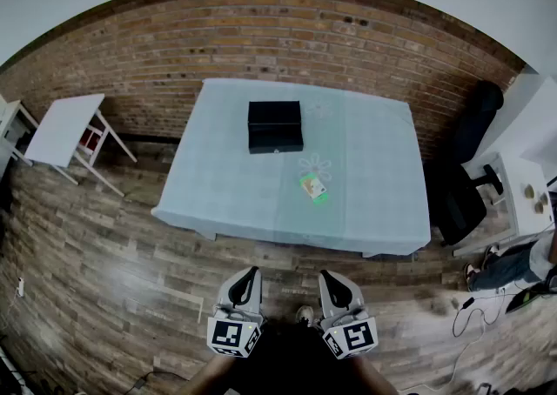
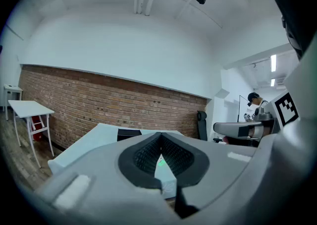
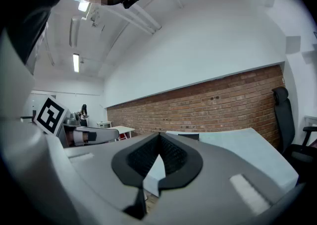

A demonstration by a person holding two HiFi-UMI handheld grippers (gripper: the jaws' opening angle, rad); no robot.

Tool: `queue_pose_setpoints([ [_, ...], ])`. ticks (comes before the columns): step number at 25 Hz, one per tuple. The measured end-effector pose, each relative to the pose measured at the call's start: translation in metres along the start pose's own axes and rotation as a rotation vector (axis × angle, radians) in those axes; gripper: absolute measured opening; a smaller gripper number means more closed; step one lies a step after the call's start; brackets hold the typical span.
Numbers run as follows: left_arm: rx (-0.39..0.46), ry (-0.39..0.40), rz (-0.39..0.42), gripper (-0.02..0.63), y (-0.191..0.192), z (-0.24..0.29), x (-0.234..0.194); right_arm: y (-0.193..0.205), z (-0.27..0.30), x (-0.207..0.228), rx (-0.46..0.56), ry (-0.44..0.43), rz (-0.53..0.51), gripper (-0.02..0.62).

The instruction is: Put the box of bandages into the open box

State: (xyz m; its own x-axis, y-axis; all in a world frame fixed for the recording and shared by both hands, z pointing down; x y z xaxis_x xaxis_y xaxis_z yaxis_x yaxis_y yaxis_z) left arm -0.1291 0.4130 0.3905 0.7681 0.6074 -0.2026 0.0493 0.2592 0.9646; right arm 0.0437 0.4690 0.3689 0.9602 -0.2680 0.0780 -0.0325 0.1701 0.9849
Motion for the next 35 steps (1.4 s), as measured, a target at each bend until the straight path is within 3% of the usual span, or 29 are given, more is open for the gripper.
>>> queue_pose_setpoints([
  [21,0.001,-0.005,-0.002,0.000,0.001,0.002,0.002,-0.002,0.000,0.008,0.019,0.010,0.041,0.000],
  [35,0.002,-0.027,0.010,0.000,0.005,0.018,0.040,0.004,-0.016,0.042,-0.013,0.006,0.025,0.000],
])
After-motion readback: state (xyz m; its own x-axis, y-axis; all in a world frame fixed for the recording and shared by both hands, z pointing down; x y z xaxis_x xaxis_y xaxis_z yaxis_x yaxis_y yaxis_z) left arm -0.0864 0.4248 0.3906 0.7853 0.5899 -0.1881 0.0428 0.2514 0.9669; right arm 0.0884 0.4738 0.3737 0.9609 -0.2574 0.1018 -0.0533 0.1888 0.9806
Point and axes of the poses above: the fingertips, and each gripper's own axes: z forward along the fingers, x to its right, y out of its underside, the point moved 4 cm from there along -z, backward along the fingers, and after that the axes turned 2 degrees about -x, right-handed, at the moved point
